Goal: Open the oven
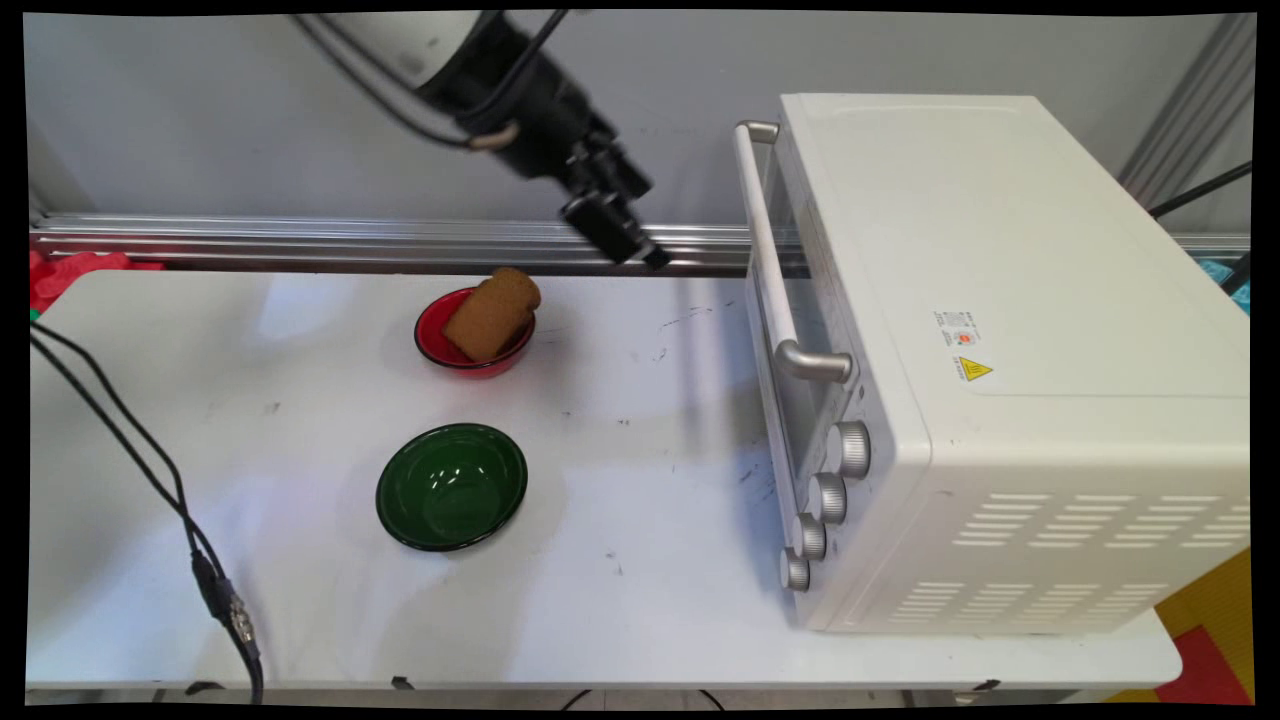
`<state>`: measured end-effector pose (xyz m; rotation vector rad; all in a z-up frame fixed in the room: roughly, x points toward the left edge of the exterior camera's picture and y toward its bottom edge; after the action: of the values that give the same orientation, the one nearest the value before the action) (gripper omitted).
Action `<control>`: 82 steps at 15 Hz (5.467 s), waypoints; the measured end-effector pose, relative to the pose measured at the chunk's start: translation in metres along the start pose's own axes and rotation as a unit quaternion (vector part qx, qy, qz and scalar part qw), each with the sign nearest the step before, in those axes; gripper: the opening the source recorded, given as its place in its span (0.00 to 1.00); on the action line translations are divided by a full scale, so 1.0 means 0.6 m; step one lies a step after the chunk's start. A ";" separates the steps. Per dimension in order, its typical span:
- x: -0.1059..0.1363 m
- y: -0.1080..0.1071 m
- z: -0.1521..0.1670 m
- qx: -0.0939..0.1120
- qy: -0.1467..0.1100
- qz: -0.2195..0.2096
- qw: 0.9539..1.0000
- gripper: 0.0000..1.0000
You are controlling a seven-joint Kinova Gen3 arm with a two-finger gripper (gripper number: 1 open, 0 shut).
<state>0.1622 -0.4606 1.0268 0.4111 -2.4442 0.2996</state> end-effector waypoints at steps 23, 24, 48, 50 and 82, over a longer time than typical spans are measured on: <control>0.089 -0.115 0.064 -0.098 0.056 0.033 0.993 1.00; 0.087 -0.119 0.067 -0.101 0.055 0.033 0.993 1.00; 0.055 -0.096 0.141 -0.144 0.067 0.010 0.987 0.00; 0.052 -0.093 0.149 -0.142 0.068 0.009 0.987 0.00; -0.165 -0.124 0.181 -0.105 -0.033 0.027 0.994 0.00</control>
<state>0.2035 -0.5416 0.8892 0.2671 -2.5230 0.0510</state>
